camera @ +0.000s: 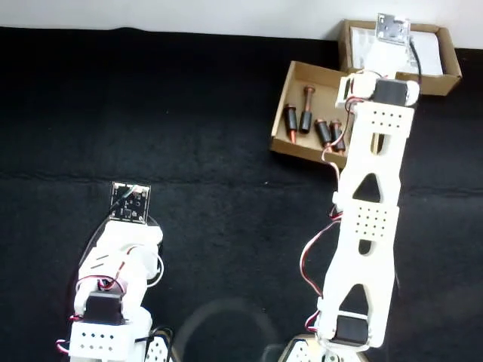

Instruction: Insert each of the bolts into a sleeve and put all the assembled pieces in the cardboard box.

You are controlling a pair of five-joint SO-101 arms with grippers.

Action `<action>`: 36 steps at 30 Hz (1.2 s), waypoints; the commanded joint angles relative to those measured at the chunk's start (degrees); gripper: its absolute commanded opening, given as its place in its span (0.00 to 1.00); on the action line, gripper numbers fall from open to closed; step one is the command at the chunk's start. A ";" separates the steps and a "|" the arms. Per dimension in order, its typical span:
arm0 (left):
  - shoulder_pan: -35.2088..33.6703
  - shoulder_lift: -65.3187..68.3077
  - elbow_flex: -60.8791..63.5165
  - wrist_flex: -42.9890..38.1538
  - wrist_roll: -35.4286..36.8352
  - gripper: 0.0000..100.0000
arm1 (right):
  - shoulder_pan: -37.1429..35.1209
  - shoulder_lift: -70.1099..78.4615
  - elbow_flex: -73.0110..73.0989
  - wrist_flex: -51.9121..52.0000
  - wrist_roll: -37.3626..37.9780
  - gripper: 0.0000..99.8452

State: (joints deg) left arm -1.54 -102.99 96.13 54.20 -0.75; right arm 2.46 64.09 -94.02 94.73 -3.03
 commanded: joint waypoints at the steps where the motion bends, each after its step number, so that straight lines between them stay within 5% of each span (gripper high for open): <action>1: -0.66 -0.57 1.01 -1.14 -0.35 0.01 | -0.31 -6.29 -7.43 6.11 0.70 0.43; 17: -0.66 -0.57 1.01 -1.14 -0.35 0.01 | -3.12 -33.45 -3.82 6.55 0.62 0.43; 36: -0.66 -0.57 1.01 -1.05 -0.26 0.01 | -2.95 -93.58 70.20 6.29 0.70 0.43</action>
State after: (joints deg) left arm -1.54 -102.99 96.13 54.20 -0.75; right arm -0.35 -21.36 -31.96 100.62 -2.68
